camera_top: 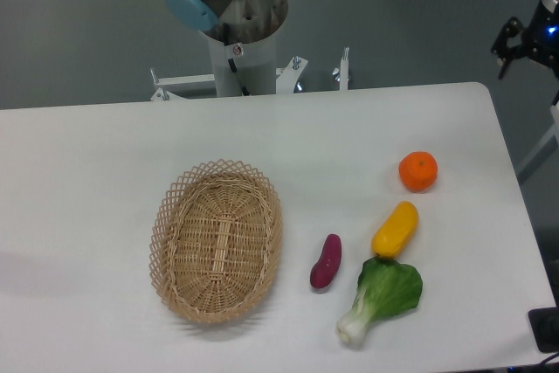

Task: Pick up the mango from the table
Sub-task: 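Move the gripper in over the orange toward the yellow mango, then lower the open gripper down over the yellow mango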

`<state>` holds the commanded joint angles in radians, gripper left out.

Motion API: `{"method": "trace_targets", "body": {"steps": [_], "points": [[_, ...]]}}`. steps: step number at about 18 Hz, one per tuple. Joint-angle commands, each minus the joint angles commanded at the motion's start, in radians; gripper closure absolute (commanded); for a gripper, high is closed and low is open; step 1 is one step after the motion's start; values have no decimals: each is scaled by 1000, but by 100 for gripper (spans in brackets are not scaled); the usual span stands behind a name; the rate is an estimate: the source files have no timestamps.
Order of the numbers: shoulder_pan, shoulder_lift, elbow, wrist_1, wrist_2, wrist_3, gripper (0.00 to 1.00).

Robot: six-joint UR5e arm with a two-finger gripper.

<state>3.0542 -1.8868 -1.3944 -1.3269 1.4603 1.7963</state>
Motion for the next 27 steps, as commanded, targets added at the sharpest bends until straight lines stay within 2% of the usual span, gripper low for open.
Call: {"method": "trace_targets", "body": {"steps": [7, 9, 14, 18, 21, 24, 25, 27], "points": [[-14, -5, -28, 5, -2, -8, 0], [-32, -9, -41, 24, -2, -47, 0], [-144, -63, -110, 167, -2, -245, 0], [-186, -97, -129, 193, -6, -380, 0], [-219, -110, -156, 241, -35, -426, 0], [-268, -123, -219, 397, -40, -558, 0], [-278, -127, -244, 441, -38, -561, 0], [-294, -133, -262, 471, -38, -575, 0]]}}
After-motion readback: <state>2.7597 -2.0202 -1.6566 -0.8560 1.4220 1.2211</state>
